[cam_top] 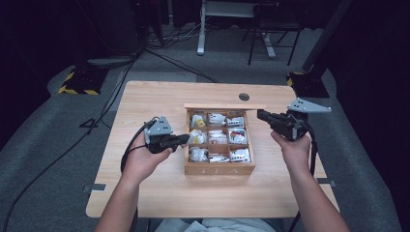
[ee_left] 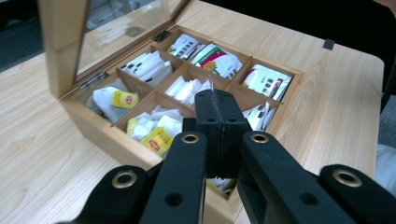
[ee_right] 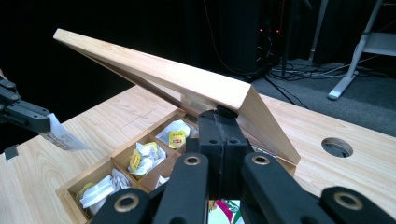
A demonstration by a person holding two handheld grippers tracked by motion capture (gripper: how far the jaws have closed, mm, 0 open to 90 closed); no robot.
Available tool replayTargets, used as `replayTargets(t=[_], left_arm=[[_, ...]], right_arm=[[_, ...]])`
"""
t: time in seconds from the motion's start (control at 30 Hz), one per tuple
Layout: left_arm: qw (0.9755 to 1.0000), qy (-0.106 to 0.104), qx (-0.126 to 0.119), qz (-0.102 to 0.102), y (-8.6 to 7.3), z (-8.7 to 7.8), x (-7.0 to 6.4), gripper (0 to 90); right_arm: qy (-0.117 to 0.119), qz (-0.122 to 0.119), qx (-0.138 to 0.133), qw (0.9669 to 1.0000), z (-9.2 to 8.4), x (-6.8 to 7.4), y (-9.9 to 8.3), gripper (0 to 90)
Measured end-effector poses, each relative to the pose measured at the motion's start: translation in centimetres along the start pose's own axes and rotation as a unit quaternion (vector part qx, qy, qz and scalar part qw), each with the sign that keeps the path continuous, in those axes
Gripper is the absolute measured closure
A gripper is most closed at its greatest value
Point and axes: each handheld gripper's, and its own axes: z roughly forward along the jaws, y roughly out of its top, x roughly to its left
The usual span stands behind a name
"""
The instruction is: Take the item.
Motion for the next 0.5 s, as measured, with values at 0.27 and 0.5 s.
replayTargets(t=[0.27, 0.5], left_arm=[[0.9998, 0.015, -0.012, 0.001, -1.5, -2.0, 0.7, 90.0], [0.9992, 0.03, -0.026, -0.009, -3.0, -3.6, 1.3, 90.0]], right_arm=[[0.0, 0.0, 0.0, 1.0, 0.0, 0.0, 0.0, 89.8], [-0.001, -0.003, 0.001, 1.0, 0.1, 0.0, -0.1, 89.8]])
